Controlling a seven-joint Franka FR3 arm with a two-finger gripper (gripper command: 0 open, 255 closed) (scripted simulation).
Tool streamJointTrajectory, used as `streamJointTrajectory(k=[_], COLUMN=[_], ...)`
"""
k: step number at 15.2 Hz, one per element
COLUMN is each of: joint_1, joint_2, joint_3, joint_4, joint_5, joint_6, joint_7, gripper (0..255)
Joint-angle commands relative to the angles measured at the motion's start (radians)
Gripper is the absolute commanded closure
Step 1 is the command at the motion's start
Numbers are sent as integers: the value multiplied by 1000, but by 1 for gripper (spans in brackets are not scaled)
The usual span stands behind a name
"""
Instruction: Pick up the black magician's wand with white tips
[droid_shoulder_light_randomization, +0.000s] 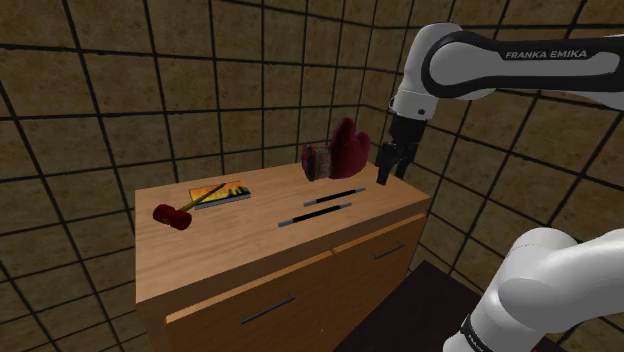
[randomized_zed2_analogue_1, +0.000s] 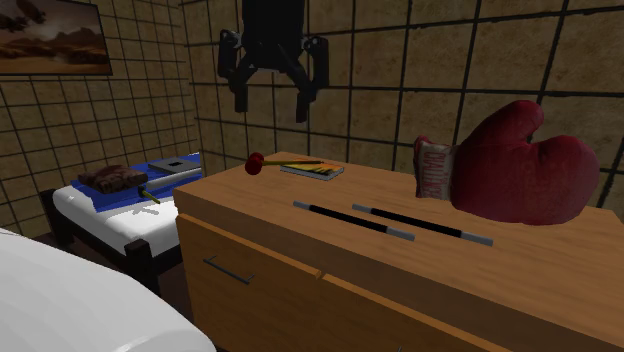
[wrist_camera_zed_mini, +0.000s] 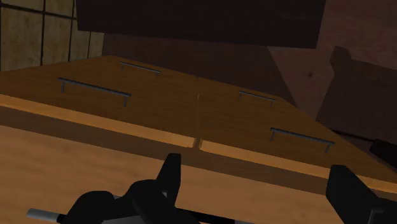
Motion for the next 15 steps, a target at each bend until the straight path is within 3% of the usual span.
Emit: streamJointTrajectory(k=[1,8,15], joint_1=[0,50,101], joint_2=[0,226,502], joint_3=[0,-120,-198], joint_4=[0,22,128], joint_5=[0,-89,-120], joint_6=[0,169,318], joint_7=[0,-372,-723], gripper=[0,0,0])
